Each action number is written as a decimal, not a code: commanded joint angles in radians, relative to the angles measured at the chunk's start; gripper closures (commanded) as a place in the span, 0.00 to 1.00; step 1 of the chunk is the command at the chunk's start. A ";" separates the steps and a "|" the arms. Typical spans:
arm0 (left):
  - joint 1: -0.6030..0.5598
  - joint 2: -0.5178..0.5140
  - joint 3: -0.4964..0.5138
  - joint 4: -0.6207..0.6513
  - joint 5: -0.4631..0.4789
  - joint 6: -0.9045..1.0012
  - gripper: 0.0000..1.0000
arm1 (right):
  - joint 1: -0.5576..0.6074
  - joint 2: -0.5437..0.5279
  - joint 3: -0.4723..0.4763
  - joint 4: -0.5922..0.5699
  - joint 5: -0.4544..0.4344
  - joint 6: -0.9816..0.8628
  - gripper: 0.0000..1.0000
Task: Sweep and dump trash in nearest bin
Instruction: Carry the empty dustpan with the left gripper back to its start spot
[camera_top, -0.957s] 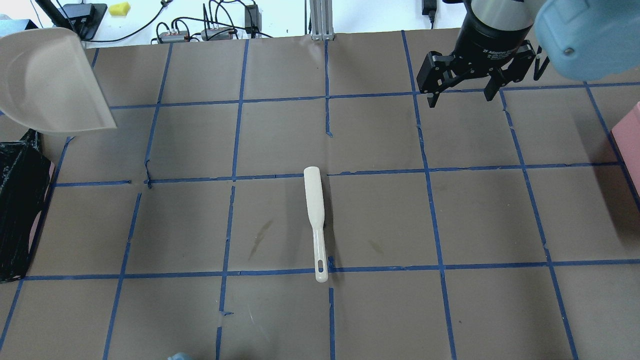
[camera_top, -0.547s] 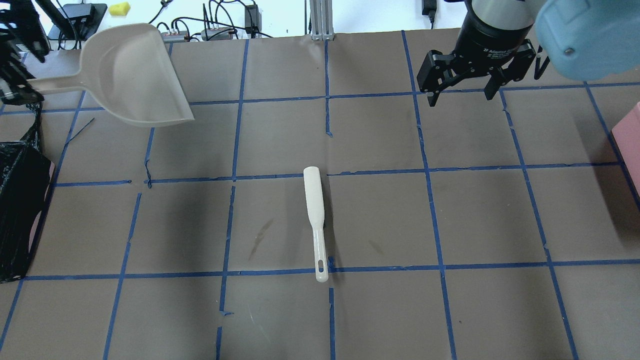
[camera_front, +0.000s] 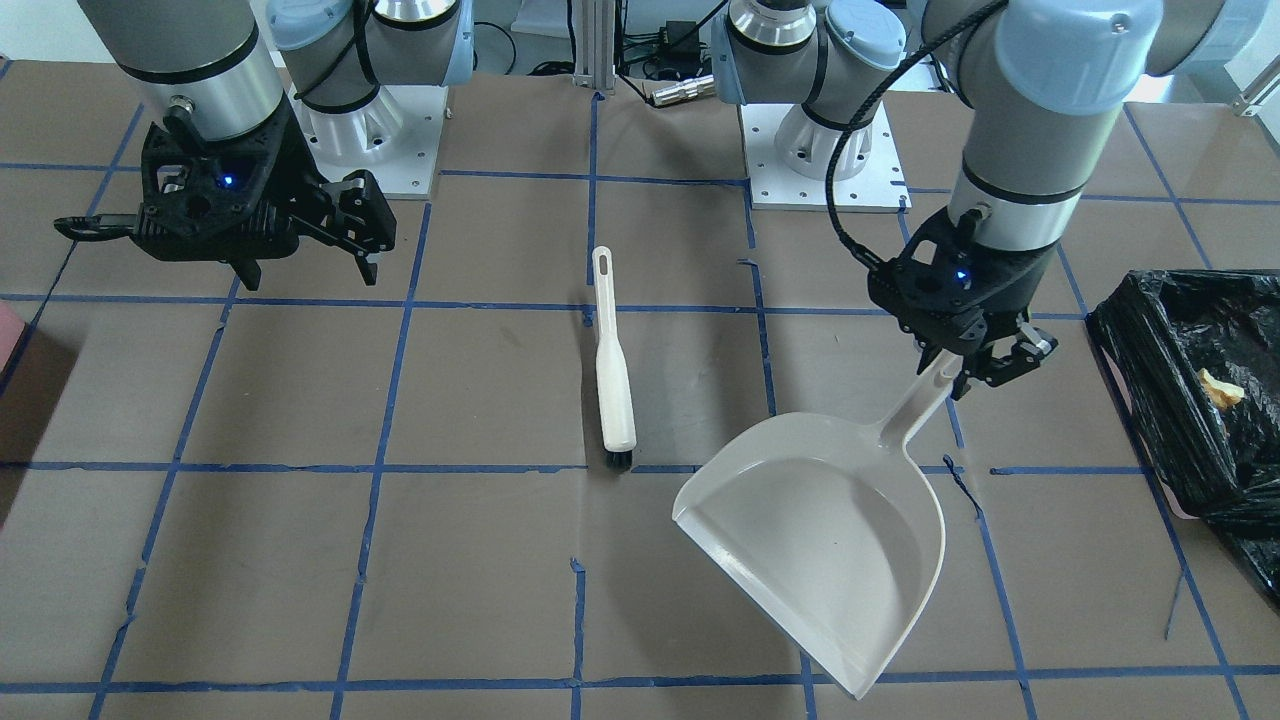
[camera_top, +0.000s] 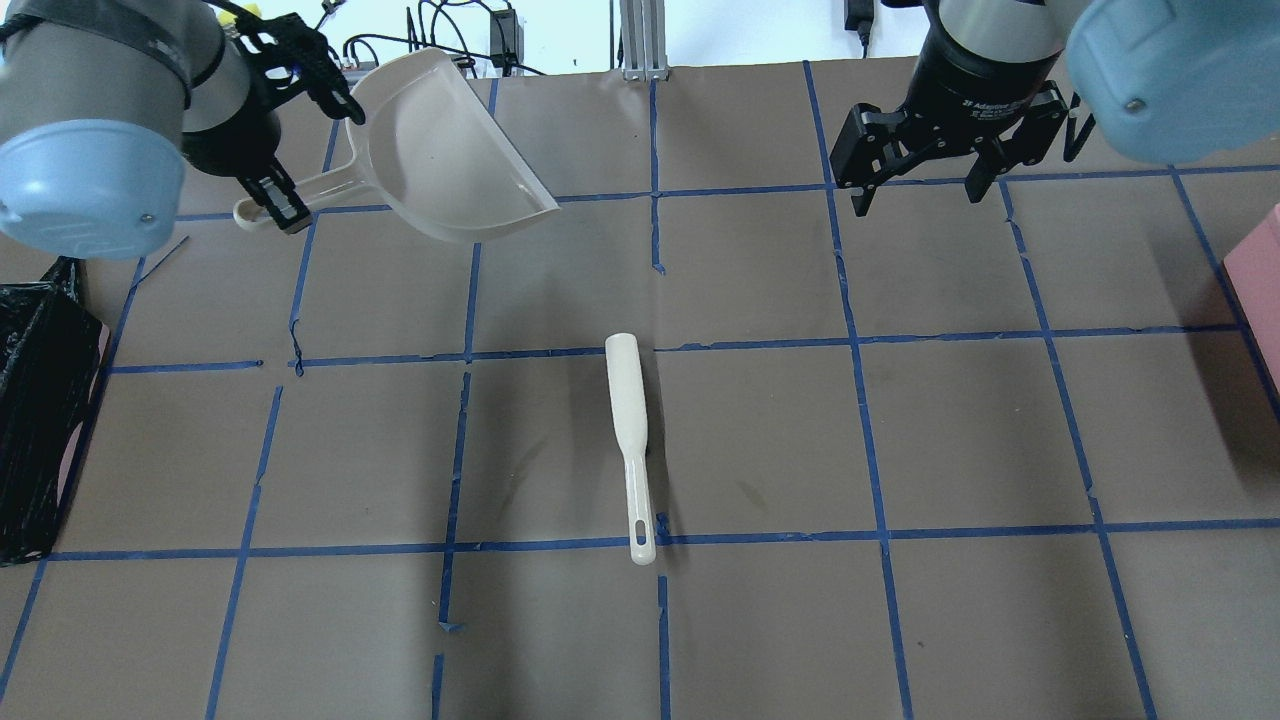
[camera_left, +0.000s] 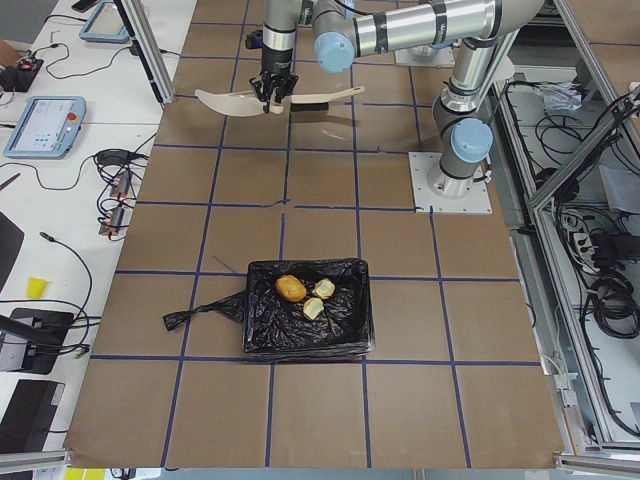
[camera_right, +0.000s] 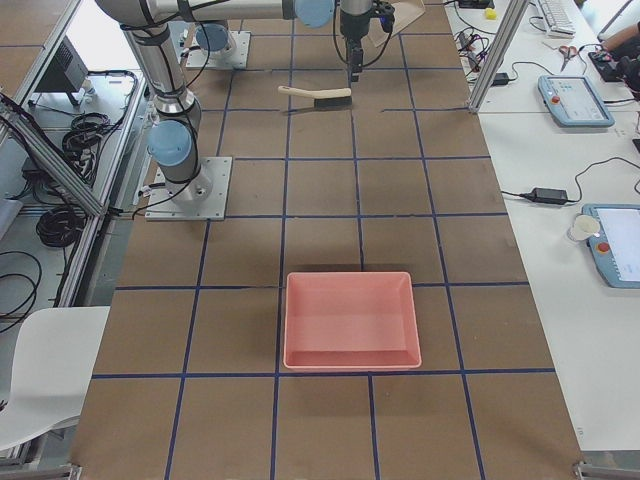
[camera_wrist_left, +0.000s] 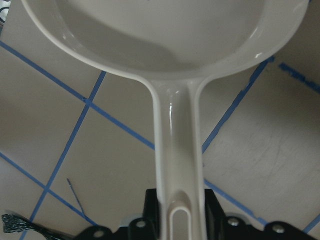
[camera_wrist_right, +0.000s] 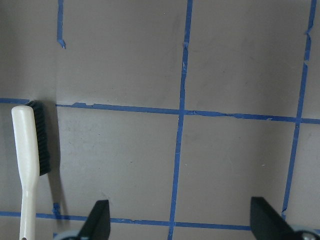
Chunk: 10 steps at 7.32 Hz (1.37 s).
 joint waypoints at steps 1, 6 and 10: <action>-0.062 -0.029 -0.001 0.000 -0.058 -0.235 0.90 | 0.000 0.000 0.000 0.001 0.000 -0.001 0.00; -0.219 -0.143 -0.002 0.029 -0.139 -0.801 0.90 | 0.011 -0.001 0.000 0.004 0.000 0.001 0.00; -0.338 -0.292 0.008 0.227 -0.145 -1.017 0.90 | 0.006 -0.001 0.000 0.005 -0.002 -0.003 0.00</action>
